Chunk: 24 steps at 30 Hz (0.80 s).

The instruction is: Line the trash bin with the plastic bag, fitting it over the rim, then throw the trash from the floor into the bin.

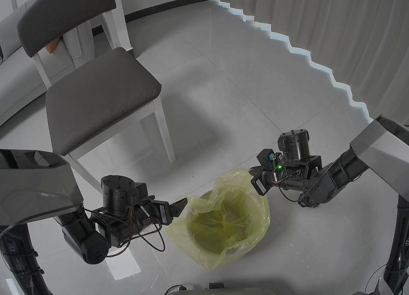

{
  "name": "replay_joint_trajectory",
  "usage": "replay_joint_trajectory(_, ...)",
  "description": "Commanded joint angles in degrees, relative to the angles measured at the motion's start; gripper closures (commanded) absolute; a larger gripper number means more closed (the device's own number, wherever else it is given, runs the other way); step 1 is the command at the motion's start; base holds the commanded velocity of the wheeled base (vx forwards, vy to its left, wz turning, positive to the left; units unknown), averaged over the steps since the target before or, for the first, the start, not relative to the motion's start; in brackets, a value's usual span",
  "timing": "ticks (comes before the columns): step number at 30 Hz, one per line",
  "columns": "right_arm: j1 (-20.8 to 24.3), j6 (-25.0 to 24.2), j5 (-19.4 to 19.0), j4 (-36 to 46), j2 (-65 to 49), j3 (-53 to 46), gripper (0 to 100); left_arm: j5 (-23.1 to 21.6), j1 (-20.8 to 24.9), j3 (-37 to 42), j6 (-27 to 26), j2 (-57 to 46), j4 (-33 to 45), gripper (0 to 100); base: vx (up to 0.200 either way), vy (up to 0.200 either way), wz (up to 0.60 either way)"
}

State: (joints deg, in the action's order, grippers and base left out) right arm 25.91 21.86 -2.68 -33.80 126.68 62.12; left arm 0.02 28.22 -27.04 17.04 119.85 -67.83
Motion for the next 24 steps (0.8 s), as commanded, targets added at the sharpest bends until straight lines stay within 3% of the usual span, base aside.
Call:
replay_joint_trajectory(1,-0.1,-0.1,0.0,-0.1,-2.6,0.0,100,0.3,0.0,0.5,0.0,-0.6,0.0,0,0.0,0.0,0.0)
replay_joint_trajectory(24,1.1,-0.1,-0.3,-4.6,-3.8,-0.3,100,0.9,0.1,7.2,0.0,-2.7,-5.6,0,0.0,0.0,0.0)
